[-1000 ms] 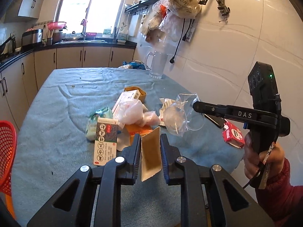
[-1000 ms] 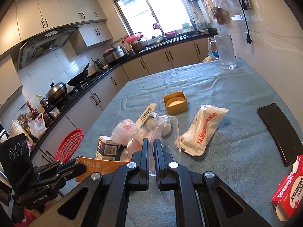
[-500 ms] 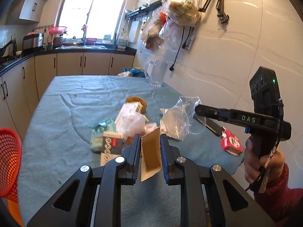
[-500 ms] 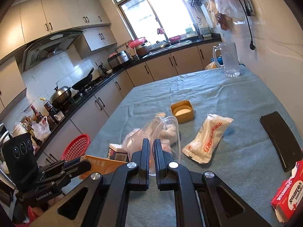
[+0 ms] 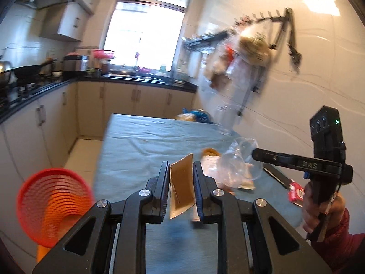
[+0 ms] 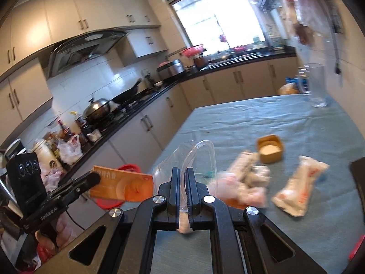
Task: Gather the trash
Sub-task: 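Drop the orange box into the red basket with the left tool while the right tool drops the clear cup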
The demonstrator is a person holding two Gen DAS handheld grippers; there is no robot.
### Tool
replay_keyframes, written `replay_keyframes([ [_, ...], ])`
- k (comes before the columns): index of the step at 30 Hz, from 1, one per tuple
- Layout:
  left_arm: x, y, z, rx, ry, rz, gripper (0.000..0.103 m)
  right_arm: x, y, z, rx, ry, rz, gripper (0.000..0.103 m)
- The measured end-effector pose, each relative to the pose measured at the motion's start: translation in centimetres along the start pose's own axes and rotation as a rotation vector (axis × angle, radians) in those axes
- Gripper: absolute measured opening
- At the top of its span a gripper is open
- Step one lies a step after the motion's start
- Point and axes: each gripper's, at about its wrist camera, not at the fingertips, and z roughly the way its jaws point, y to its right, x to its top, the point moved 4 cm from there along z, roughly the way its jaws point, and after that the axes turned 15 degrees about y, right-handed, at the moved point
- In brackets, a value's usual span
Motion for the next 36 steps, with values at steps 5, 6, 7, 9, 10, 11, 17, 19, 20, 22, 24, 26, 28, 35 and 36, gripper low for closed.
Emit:
replay_keyframes([
  [5,0.8,-5.7,-2.5,0.106,0.03,-0.033,0.019,-1.1,-4.8,4.1,0.093,-0.057,-0.029,0.006],
  [6,0.8,-6.8,-2.9,0.126,0.034,-0.042,0.019,-1.4,-5.6,4.9,0.109,-0.069,-0.033,0.006],
  [7,0.8,-8.3,-3.5,0.151,0.037,-0.053,0.019,-1.8,-6.8,6.0,0.131,-0.085,-0.037,0.006],
  [9,0.7,-10.6,-4.3,0.201,0.041,-0.065,0.019,-2.6,-8.7,7.8,0.16,-0.111,-0.051,0.006],
  [10,0.5,-11.6,-4.5,0.223,0.041,-0.069,0.019,-3.2,-9.9,9.2,0.177,-0.131,-0.054,0.006],
  [11,0.2,-12.6,-4.9,0.242,0.041,-0.076,0.019,-3.8,-10.7,10.2,0.192,-0.149,-0.054,0.006],
  [17,-2.1,-18.0,-5.5,0.342,0.005,-0.122,0.019,-7.1,-14.3,16.0,0.237,-0.241,-0.053,0.006],
  [19,-3.1,-19.3,-5.5,0.361,-0.013,-0.144,0.019,-8.3,-14.9,17.9,0.234,-0.265,-0.054,0.006],
  [20,-3.5,-19.9,-5.5,0.371,-0.016,-0.149,0.019,-8.9,-15.1,18.6,0.231,-0.274,-0.057,0.006],
  [22,-4.3,-20.7,-5.4,0.384,-0.029,-0.16,0.019,-10.2,-15.2,20.1,0.224,-0.308,-0.056,0.006],
  [24,-5.2,-21.4,-5.1,0.396,-0.049,-0.171,0.019,-11.3,-15.2,21.0,0.217,-0.333,-0.059,0.006],
  [26,-5.6,-21.9,-4.6,0.402,-0.062,-0.178,0.02,-12.2,-15.2,21.7,0.221,-0.352,-0.061,0.006],
  [28,-6.2,-22.2,-4.1,0.401,-0.073,-0.187,0.02,-12.4,-15.5,22.0,0.217,-0.353,-0.074,0.007],
  [35,-6.8,-22.8,-3.9,0.416,-0.083,-0.197,0.021,-12.2,-15.7,22.1,0.216,-0.36,-0.085,0.008],
  [36,-6.8,-22.8,-3.9,0.414,-0.082,-0.199,0.023,-12.3,-15.8,22.1,0.219,-0.363,-0.083,0.008],
])
